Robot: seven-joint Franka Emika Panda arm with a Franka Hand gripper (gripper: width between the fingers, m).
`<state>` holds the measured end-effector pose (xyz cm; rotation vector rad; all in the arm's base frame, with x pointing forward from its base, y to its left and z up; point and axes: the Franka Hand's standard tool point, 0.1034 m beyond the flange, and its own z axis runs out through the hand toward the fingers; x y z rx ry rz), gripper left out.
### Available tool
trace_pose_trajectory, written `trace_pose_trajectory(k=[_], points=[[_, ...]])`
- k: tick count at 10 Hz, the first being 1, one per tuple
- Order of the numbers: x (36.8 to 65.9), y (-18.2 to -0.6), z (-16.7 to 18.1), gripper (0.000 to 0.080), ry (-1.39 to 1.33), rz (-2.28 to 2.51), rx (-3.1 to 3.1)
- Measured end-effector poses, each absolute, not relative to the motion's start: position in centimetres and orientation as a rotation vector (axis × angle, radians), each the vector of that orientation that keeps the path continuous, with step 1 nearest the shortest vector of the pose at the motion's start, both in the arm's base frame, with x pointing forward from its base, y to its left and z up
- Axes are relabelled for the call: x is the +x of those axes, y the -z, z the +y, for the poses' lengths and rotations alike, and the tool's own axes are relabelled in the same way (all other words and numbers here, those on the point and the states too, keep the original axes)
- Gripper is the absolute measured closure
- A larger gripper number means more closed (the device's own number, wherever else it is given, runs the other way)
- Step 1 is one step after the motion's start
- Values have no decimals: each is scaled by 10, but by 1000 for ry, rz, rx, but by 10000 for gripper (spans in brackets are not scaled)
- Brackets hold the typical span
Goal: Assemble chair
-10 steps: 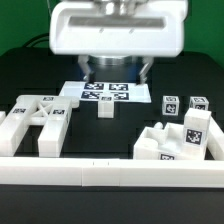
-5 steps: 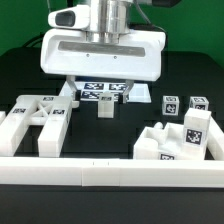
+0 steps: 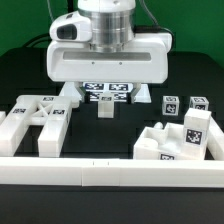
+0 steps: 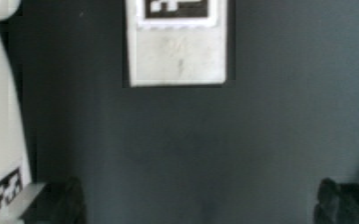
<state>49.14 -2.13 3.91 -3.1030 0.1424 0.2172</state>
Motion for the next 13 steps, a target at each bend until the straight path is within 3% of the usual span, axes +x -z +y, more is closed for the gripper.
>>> trace_pose_trajectory(k=[8, 13], points=[[473, -32, -30, 150, -1112, 184, -2923], [465, -17, -25, 150, -1371, 41, -2748]])
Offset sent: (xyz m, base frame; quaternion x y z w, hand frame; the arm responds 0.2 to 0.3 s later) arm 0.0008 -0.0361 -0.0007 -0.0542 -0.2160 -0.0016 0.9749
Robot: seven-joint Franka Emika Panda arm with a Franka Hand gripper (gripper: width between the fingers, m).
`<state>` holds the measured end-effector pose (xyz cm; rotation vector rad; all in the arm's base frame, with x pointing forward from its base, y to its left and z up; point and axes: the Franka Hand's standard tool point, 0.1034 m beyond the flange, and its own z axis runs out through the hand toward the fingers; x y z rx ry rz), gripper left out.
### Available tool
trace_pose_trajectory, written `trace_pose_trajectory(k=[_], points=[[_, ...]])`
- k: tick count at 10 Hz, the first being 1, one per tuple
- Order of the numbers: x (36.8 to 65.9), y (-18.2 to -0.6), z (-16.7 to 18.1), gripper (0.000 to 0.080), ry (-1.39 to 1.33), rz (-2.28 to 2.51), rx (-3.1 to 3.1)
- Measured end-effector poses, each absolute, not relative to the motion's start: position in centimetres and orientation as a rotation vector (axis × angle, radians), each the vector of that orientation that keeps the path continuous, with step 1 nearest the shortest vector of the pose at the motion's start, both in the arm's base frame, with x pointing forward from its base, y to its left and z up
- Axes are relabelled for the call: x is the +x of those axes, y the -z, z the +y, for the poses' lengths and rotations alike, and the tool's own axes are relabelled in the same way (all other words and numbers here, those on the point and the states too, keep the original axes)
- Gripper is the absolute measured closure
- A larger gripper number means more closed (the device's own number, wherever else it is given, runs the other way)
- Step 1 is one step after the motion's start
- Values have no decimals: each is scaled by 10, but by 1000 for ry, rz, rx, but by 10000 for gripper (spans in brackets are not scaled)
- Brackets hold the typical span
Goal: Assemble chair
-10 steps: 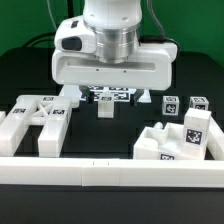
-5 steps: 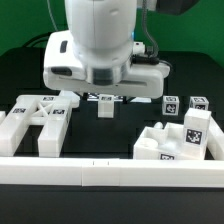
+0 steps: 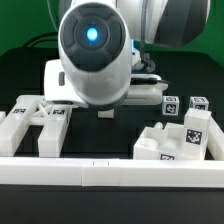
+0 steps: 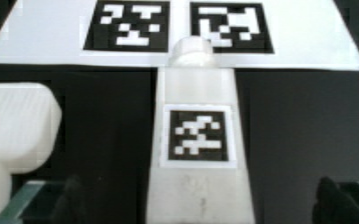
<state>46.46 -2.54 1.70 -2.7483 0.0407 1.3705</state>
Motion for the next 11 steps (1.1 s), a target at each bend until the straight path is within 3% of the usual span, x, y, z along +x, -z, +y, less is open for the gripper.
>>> trace_pose_trajectory(k=[5, 8, 10, 11], points=[[452, -6, -29, 150, -1421, 122, -2743], [441, -10, -27, 150, -1591, 134, -2643], [448, -10, -27, 150, -1581, 141, -2664], [447, -9, -27, 272, -1584, 145, -2663]])
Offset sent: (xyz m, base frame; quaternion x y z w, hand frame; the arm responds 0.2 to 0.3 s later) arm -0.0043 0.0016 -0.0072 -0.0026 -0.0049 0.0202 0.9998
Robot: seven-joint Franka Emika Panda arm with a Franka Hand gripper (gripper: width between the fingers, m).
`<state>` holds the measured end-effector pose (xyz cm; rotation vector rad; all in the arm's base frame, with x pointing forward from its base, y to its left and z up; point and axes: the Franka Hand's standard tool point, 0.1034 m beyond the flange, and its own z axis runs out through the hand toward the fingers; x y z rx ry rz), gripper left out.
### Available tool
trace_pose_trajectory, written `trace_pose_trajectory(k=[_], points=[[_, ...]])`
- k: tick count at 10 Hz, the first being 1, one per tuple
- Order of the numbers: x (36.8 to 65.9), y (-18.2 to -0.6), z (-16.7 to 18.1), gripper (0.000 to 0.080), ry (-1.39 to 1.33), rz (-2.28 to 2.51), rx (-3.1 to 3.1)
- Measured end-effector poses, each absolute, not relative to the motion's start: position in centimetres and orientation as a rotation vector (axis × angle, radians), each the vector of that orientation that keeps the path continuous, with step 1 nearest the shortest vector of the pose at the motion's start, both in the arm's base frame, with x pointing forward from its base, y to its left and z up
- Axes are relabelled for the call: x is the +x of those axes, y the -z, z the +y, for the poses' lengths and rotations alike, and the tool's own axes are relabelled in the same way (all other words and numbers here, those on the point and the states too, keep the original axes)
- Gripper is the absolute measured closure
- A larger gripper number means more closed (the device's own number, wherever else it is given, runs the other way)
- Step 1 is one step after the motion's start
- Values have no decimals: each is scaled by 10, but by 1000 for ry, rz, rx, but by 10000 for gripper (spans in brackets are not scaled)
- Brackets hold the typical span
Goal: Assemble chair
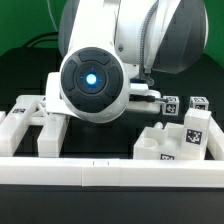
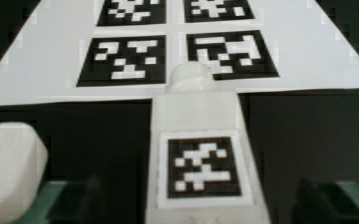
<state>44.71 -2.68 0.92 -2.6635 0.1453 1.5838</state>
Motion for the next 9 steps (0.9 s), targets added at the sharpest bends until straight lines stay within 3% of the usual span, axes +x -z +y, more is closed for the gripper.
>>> trace_pose_trajectory(k=[1, 2, 3, 6, 9], points=[[447, -9, -27, 408, -1584, 145, -2663], [447, -9, -27, 408, -1584, 145, -2663], [447, -9, -27, 514, -1584, 146, -2663], [455, -20, -25, 514, -1583, 168, -2669], [491, -68, -25, 514, -1614, 208, -2647]])
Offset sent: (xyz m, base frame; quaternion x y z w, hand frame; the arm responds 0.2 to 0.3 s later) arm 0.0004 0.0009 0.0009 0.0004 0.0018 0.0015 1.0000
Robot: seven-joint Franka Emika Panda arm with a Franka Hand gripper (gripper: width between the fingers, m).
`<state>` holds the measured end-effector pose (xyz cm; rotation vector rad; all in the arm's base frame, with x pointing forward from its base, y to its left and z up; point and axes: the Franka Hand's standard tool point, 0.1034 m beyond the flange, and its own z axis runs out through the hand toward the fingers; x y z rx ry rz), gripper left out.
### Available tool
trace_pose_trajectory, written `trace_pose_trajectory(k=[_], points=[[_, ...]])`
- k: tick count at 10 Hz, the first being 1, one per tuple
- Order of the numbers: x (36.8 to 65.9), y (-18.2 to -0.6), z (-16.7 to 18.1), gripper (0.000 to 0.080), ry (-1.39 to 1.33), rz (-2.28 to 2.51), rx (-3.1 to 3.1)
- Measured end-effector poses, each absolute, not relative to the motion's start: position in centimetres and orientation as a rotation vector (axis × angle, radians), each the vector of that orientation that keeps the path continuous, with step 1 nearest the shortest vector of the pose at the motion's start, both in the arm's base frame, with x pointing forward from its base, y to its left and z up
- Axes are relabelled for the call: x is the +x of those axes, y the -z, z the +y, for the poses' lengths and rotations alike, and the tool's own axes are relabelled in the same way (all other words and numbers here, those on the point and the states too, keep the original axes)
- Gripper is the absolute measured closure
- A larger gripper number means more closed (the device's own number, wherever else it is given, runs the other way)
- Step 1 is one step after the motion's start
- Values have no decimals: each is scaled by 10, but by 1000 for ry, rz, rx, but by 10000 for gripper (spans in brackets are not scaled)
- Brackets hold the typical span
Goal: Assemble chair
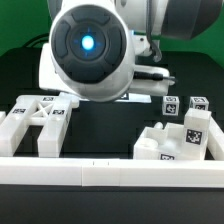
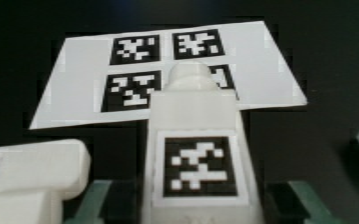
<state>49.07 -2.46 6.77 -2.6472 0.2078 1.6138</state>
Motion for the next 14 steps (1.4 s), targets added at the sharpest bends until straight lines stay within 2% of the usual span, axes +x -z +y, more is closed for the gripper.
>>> trace_pose_trajectory(k=[1, 5, 6, 9, 10, 14], points=[[500, -75, -26, 514, -1588, 213, -2664], [509, -70, -28, 514, -1509, 214, -2714], [520, -68, -28, 514, -1412, 209, -2770], [544, -94, -18, 512, -1193, 207, -2872], [560, -99, -18, 512, -1029, 204, -2936], [572, -97, -15, 512, -471, 234, -3079]])
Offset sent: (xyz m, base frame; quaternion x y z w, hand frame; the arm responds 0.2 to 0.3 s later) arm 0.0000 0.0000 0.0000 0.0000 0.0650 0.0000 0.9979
